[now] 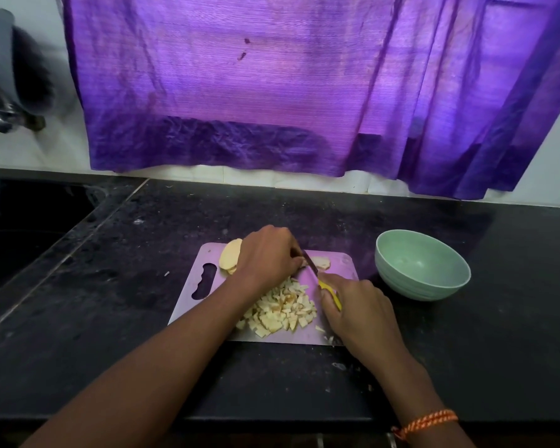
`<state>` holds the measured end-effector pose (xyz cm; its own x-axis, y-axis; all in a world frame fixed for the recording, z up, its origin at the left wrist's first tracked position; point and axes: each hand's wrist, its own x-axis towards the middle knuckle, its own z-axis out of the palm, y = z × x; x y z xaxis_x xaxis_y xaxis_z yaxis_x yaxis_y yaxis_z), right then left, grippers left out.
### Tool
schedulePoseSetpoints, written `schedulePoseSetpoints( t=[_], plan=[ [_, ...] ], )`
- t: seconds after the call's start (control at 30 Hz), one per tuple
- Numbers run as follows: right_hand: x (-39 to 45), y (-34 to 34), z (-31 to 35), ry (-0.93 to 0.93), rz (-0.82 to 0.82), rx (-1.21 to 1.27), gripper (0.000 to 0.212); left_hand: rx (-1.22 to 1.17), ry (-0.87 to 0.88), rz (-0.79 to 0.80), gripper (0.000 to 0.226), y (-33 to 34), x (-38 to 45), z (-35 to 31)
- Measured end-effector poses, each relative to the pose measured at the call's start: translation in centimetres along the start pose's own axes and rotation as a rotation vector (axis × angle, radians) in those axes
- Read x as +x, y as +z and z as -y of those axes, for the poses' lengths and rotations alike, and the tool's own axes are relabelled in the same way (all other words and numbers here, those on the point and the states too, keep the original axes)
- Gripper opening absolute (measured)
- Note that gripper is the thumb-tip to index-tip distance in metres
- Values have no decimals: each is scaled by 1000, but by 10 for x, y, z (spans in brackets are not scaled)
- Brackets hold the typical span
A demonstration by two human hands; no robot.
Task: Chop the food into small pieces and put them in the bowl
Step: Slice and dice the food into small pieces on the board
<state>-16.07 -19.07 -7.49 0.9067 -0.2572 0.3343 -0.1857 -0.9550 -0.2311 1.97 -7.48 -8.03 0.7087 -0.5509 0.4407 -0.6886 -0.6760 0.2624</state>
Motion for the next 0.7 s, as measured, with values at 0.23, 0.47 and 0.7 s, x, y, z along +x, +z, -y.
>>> schedulePoseSetpoints(
  t=[0.23, 0.47, 0.7],
  plan=[
    [-15, -4, -5, -13, 4, 54, 40, 44, -16, -7, 21, 1, 1, -4],
    [-48, -1, -23, 2, -40, 90, 51, 20, 5, 3, 19, 2, 1, -1],
    [-29, -6, -18, 34, -180, 225, 46, -44, -19, 8, 10, -10, 4, 10]
  ],
)
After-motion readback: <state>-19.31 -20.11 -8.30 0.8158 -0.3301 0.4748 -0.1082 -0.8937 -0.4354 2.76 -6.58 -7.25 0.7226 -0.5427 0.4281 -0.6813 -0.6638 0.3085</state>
